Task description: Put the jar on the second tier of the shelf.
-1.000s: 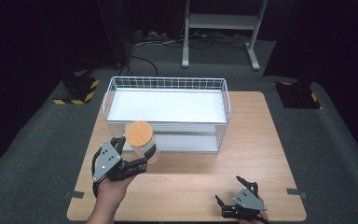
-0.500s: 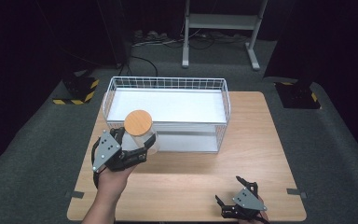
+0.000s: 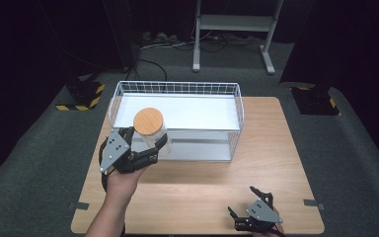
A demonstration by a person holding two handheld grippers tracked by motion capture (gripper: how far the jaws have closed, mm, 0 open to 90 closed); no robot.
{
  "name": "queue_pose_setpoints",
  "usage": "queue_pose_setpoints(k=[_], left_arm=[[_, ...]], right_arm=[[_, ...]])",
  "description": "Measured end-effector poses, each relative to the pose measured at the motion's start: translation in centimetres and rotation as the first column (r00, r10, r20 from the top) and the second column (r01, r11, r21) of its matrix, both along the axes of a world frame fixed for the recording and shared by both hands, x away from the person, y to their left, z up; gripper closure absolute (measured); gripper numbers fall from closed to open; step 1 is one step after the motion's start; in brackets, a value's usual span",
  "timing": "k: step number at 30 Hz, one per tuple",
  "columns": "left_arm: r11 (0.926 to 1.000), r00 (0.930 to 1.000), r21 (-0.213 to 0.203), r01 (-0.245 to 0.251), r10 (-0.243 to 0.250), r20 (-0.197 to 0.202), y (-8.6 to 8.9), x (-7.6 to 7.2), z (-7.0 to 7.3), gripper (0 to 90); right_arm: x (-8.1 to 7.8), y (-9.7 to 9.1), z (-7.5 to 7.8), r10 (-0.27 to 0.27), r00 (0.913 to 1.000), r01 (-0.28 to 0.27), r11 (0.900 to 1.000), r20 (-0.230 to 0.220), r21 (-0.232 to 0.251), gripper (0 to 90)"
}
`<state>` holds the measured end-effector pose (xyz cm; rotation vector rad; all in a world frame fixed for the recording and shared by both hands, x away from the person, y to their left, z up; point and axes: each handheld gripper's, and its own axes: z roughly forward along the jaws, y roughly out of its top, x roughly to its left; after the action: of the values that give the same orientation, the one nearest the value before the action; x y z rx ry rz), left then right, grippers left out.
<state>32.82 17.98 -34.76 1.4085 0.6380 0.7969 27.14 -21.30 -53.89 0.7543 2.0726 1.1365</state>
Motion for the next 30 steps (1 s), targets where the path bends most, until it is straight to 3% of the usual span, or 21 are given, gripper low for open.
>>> queue_pose_setpoints(k=[16,30], left_arm=[[0.9996,0.9998,-0.022,-0.018,0.018,0.011,0.3,1.5,1.2,26.1],[0.9990,0.9990,0.002,-0.045,0.045,-0.006,-0.2,3.7,1.3,26.1]], right_arm=[[0.0,0.0,0.0,-0.002,1.0000,0.002,1.0000,-0.002,0.003,0.2],[0.0,-0.1,0.0,-0.001,1.0000,0.001,0.9999,-0.002,0.013,0.2]])
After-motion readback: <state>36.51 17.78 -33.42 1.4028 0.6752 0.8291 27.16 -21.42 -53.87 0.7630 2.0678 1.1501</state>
